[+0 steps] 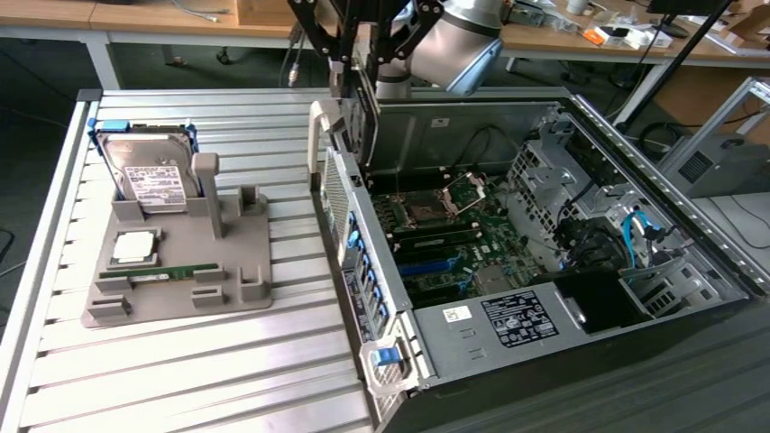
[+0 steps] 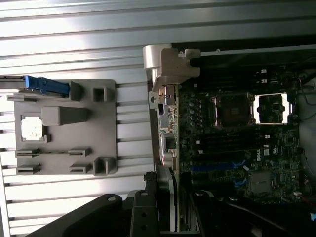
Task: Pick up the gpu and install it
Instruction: 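Pick up the gpu and move the gpu toward the slot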
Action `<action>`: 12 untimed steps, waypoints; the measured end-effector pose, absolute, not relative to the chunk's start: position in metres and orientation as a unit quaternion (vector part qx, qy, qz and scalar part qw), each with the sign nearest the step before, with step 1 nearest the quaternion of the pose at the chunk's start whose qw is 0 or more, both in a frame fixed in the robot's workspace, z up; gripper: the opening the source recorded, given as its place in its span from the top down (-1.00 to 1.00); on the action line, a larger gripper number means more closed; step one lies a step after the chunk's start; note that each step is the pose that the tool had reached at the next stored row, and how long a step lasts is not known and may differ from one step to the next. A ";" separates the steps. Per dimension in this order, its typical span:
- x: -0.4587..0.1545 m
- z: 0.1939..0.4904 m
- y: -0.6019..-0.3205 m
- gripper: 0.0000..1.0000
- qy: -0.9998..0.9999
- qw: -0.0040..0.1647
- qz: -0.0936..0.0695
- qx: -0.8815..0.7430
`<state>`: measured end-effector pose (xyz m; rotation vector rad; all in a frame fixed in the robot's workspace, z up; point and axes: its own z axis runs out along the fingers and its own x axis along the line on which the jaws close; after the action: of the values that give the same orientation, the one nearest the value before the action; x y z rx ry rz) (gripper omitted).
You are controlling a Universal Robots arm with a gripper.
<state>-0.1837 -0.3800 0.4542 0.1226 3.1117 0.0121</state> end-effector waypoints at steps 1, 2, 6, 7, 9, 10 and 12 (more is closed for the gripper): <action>-0.182 0.454 -0.380 0.40 0.999 0.014 0.004 0.039; -0.181 0.454 -0.380 0.40 0.999 0.014 0.003 0.039; -0.173 0.454 -0.380 0.40 0.999 0.014 0.002 0.039; -0.171 0.454 -0.380 0.40 0.999 0.014 0.002 0.039; -0.168 0.454 -0.380 0.40 0.999 0.014 0.002 0.039; -0.167 0.454 -0.380 0.40 0.999 0.014 0.002 0.039; -0.164 0.454 -0.380 0.40 0.999 0.014 0.001 0.039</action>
<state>-0.1637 -0.3800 0.4540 0.1226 3.1115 0.0046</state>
